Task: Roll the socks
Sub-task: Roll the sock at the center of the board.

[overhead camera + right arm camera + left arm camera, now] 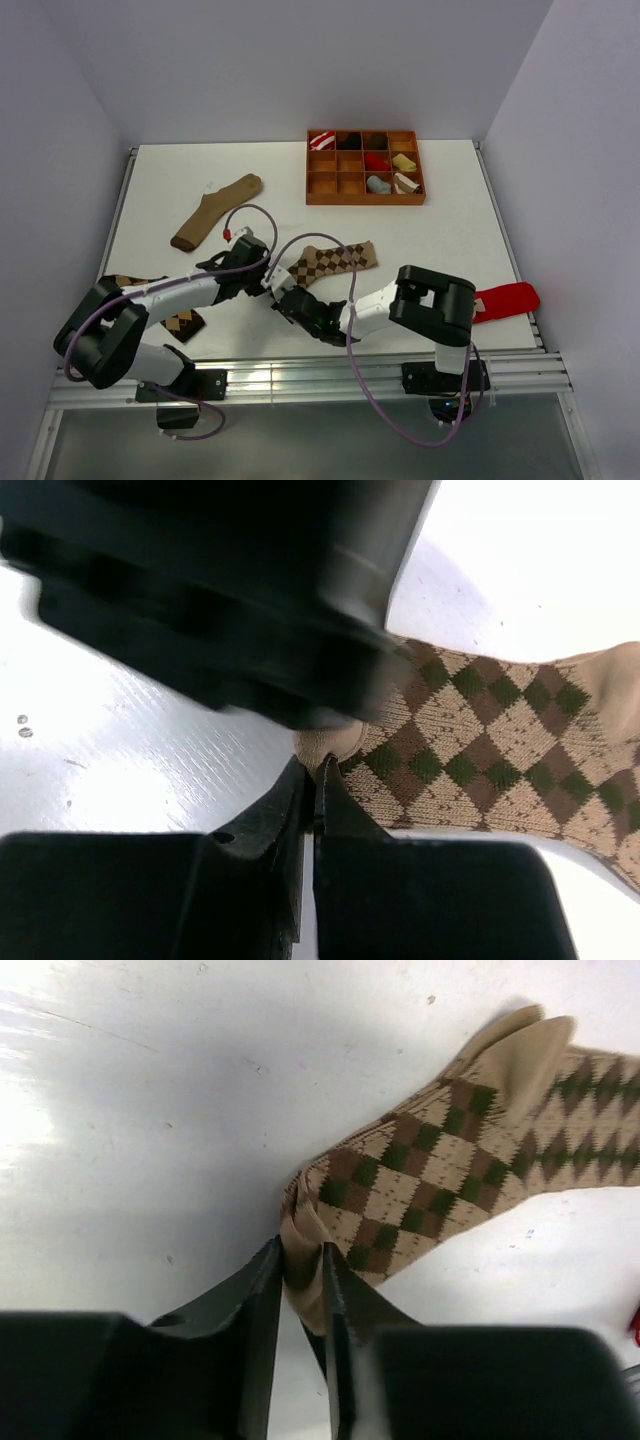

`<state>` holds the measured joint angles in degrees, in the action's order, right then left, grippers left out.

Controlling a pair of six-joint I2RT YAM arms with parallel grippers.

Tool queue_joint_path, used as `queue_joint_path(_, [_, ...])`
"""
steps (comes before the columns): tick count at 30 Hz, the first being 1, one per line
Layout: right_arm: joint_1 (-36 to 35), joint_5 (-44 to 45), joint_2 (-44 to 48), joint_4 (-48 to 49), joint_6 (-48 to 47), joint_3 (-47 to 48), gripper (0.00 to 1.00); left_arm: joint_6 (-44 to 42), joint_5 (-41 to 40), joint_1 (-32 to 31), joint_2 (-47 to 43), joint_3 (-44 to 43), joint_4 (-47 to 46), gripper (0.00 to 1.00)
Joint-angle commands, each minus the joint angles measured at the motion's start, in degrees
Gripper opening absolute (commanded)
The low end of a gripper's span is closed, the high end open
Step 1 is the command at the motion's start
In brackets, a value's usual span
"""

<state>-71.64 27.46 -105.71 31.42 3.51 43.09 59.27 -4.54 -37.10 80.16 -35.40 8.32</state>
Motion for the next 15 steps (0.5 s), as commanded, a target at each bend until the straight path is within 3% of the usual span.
queue_joint_path(1, [2.90,-7.23,4.10,1.37,5.54,-2.13,0.00,2.60,-3.10,-0.25,-5.70,0.07,1.00,0.28])
queue_joint_path(4, [6.23,-16.33,6.13,0.84,8.87,-3.19,0.00,3.66,-5.83,-0.25,-9.48,-0.20,1.88,0.43])
queue_joint_path(5, [7.38,-18.56,6.83,0.92,9.84,-3.71,0.00,4.01,-6.71,-0.16,-10.54,-0.20,1.97,0.54])
queue_joint_path(8, [11.59,-29.08,7.89,2.77,13.97,-5.20,0.00,5.77,-9.00,-0.16,-14.58,1.46,1.35,0.67])
queue_joint_path(15, [21.08,-48.34,6.40,12.51,27.22,-8.64,0.00,9.02,-7.25,-0.16,-20.57,8.75,-6.29,0.70])
